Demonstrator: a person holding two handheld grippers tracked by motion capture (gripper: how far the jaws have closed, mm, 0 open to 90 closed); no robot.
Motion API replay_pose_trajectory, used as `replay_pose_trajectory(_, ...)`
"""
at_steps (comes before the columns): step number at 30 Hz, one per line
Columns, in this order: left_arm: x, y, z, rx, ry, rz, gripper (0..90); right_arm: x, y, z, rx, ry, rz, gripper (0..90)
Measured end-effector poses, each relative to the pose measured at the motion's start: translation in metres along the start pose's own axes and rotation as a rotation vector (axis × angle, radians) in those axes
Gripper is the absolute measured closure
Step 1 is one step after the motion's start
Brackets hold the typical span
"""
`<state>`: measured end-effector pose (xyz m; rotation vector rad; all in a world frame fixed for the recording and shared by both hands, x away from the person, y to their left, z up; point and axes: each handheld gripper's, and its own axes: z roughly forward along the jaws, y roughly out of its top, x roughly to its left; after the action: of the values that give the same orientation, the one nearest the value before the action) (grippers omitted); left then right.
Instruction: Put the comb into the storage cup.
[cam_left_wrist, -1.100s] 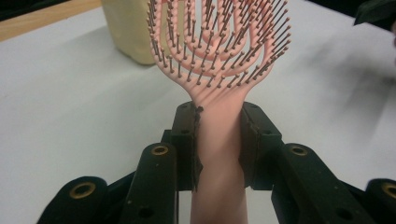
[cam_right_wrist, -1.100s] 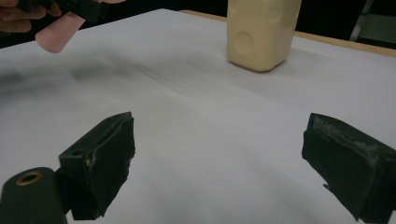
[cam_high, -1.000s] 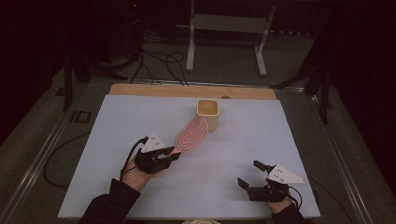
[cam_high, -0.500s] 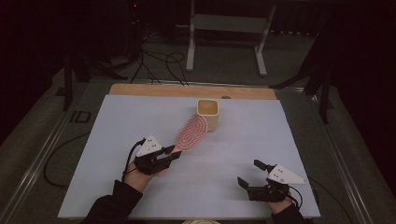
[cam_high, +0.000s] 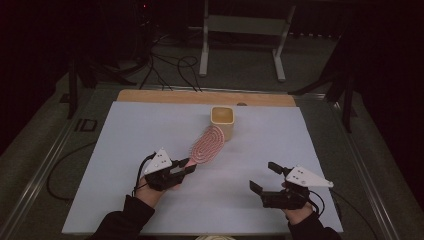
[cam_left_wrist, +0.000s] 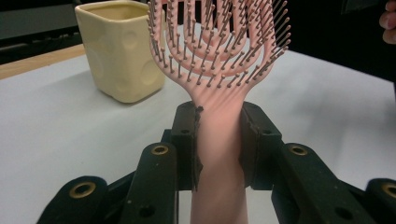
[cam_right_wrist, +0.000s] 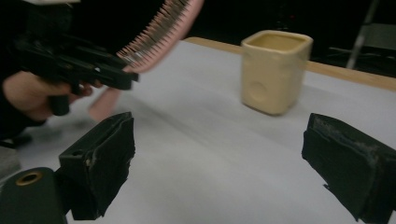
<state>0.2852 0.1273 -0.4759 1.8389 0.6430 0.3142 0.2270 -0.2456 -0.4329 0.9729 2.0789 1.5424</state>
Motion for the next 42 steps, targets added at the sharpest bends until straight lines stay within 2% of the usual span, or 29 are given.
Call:
replay_pose_trajectory(3, 0.001, -0.001, -0.001, -0.016, -0.016, -0.011, 70.8, 0.006, 0.010, 0.004, -0.005, 0.021, -0.019, 9.1)
replay_pose_trajectory(4, 0.002, -0.002, -0.002, -0.025, -0.026, -0.020, 70.8, 0.011, 0.019, 0.008, -0.010, 0.049, -0.035, 9.1)
replay_pose_trajectory(5, 0.002, -0.002, -0.002, -0.025, -0.026, -0.020, 70.8, 0.011, 0.019, 0.008, -0.010, 0.049, -0.035, 9.1)
replay_pose_trajectory(7, 0.004, -0.003, -0.003, -0.025, -0.025, -0.026, 70.8, 0.018, 0.032, 0.016, -0.027, 0.088, -0.051, 9.1)
replay_pose_trajectory(9, 0.004, -0.004, -0.003, -0.035, -0.025, -0.029, 70.8, 0.021, 0.036, 0.019, -0.032, 0.095, -0.049, 9.0)
replay_pose_trajectory(11, 0.003, -0.004, -0.004, -0.044, -0.032, -0.027, 70.8, 0.025, 0.048, 0.026, -0.046, 0.127, -0.038, 9.1)
replay_pose_trajectory(13, 0.003, -0.004, -0.004, -0.045, -0.040, -0.028, 70.8, 0.027, 0.053, 0.028, -0.049, 0.130, -0.039, 9.0)
replay_pose_trajectory(14, 0.002, -0.004, -0.004, -0.041, -0.039, -0.022, 70.8, 0.029, 0.062, 0.033, -0.059, 0.149, -0.034, 9.0)
replay_pose_trajectory(17, 0.001, -0.003, -0.003, -0.041, -0.036, -0.016, 70.8, 0.033, 0.073, 0.041, -0.067, 0.141, -0.044, 9.1)
replay_pose_trajectory(21, 0.000, -0.003, -0.003, -0.040, -0.040, -0.011, 70.8, 0.035, 0.082, 0.050, -0.069, 0.137, -0.032, 9.1)
replay_pose_trajectory(22, -0.001, -0.003, -0.004, -0.043, -0.037, -0.012, 70.8, 0.035, 0.086, 0.055, -0.059, 0.131, -0.010, 9.1)
replay_pose_trajectory(25, -0.001, -0.003, -0.004, -0.048, -0.041, -0.019, 70.8, 0.033, 0.089, 0.060, -0.057, 0.121, 0.011, 9.0)
replay_pose_trajectory(26, -0.001, -0.003, -0.004, -0.047, -0.037, -0.018, 70.8, 0.031, 0.091, 0.064, -0.044, 0.117, 0.036, 9.0)
replay_pose_trajectory(27, -0.001, -0.003, -0.004, -0.047, -0.037, -0.018, 70.8, 0.031, 0.091, 0.064, -0.044, 0.117, 0.036, 9.0)
replay_pose_trajectory(28, -0.001, -0.003, -0.004, -0.049, -0.036, -0.020, 70.8, 0.029, 0.092, 0.068, -0.037, 0.116, 0.068, 9.0)
replay_pose_trajectory(30, -0.001, -0.003, -0.004, -0.049, -0.036, -0.019, 70.8, 0.027, 0.094, 0.072, -0.022, 0.111, 0.096, 8.9)
replay_pose_trajectory(31, -0.001, -0.003, -0.004, -0.049, -0.036, -0.019, 70.8, 0.027, 0.094, 0.072, -0.022, 0.111, 0.096, 8.9)
replay_pose_trajectory(32, -0.001, -0.003, -0.004, -0.050, -0.038, -0.019, 70.8, 0.026, 0.095, 0.076, -0.016, 0.108, 0.133, 8.9)
replay_pose_trajectory(36, -0.002, -0.003, -0.004, -0.052, -0.039, -0.011, 70.8, 0.023, 0.098, 0.084, -0.001, 0.055, 0.215, 8.9)
replay_pose_trajectory(37, -0.002, -0.003, -0.004, -0.052, -0.039, -0.011, 70.8, 0.023, 0.098, 0.084, -0.001, 0.055, 0.215, 8.9)
replay_pose_trajectory(38, -0.004, -0.002, -0.004, -0.052, -0.033, -0.001, 70.8, 0.021, 0.098, 0.088, 0.002, 0.063, 0.258, 8.9)
replay_pose_trajectory(39, -0.004, -0.002, -0.004, -0.052, -0.033, -0.001, 70.8, 0.021, 0.098, 0.088, 0.002, 0.063, 0.258, 8.9)
replay_pose_trajectory(40, -0.005, -0.002, -0.004, -0.051, -0.034, 0.005, 70.8, 0.020, 0.098, 0.092, 0.020, 0.047, 0.293, 8.9)
replay_pose_trajectory(42, -0.005, -0.002, -0.004, -0.051, -0.036, 0.011, 70.8, 0.019, 0.097, 0.095, 0.033, 0.050, 0.319, 8.9)
